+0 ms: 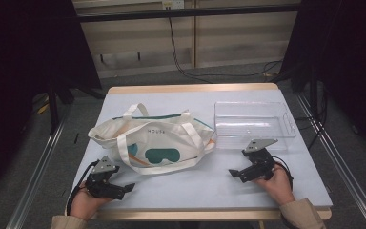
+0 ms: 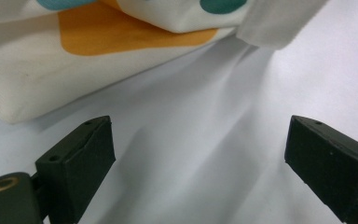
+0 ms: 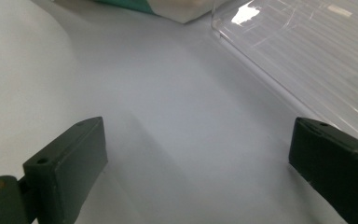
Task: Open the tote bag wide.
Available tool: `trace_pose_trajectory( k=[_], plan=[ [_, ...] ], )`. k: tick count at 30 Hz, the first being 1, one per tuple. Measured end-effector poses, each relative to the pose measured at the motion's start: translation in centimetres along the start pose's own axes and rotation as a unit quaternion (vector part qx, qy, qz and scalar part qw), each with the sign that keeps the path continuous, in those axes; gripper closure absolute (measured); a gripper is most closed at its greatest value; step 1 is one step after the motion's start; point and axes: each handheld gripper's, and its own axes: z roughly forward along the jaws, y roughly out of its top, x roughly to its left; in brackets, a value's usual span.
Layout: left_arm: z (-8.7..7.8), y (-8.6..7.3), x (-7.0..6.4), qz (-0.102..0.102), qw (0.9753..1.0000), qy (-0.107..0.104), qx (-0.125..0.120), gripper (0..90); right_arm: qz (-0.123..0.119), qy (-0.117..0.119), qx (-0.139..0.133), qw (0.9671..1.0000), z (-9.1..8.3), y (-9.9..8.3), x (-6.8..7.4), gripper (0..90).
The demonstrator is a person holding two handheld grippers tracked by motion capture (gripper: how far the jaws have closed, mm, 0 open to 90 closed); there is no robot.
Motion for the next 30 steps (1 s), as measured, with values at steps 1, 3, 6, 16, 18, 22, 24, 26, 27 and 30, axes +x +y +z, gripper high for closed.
trace_pose_trajectory(
  k=[1,3,6,16,18,22,24,26,27,30],
  plan=[
    [-0.1,0.0,0.0,0.001,1.0000,0.001,0.004,8.5,0.002,0.004,0.000,1.0000,0.0,0.1,0.0,3.8],
    [-0.2,0.0,-0.1,-0.013,0.9999,-0.002,-0.001,8.6,0.003,0.008,-0.003,1.0000,0.0,0.2,0.1,4.4],
    [-0.4,0.0,0.0,-0.013,0.9999,-0.006,0.004,9.3,0.000,0.014,-0.004,0.9999,0.0,0.4,0.3,4.4],
    [-2.1,0.1,1.1,-0.033,0.9992,-0.020,0.003,9.7,-0.025,0.048,-0.046,0.9975,-0.7,3.1,1.4,5.3],
    [-2.3,0.1,1.2,-0.032,0.9993,-0.019,0.004,9.7,-0.028,0.049,-0.048,0.9972,-0.7,3.3,1.6,5.3],
    [-3.6,0.4,1.6,-0.032,0.9992,-0.021,-0.003,9.3,-0.038,0.059,-0.053,0.9961,-0.5,4.4,2.1,5.4],
    [-4.0,0.6,1.7,-0.030,0.9994,-0.019,0.000,9.3,-0.038,0.059,-0.054,0.9961,-0.5,4.5,2.2,5.4],
    [-4.5,0.9,2.0,-0.028,0.9994,-0.022,0.005,8.4,-0.041,0.065,-0.059,0.9953,-0.6,5.0,2.4,5.5],
    [-4.7,1.0,2.0,-0.025,0.9994,-0.021,0.005,8.4,-0.041,0.067,-0.060,0.9952,-0.6,5.1,2.4,5.5],
    [-5.2,1.3,2.5,-0.024,0.9994,-0.024,0.004,8.4,-0.039,0.077,-0.067,0.9940,-0.6,5.9,2.5,5.8]
  ],
)
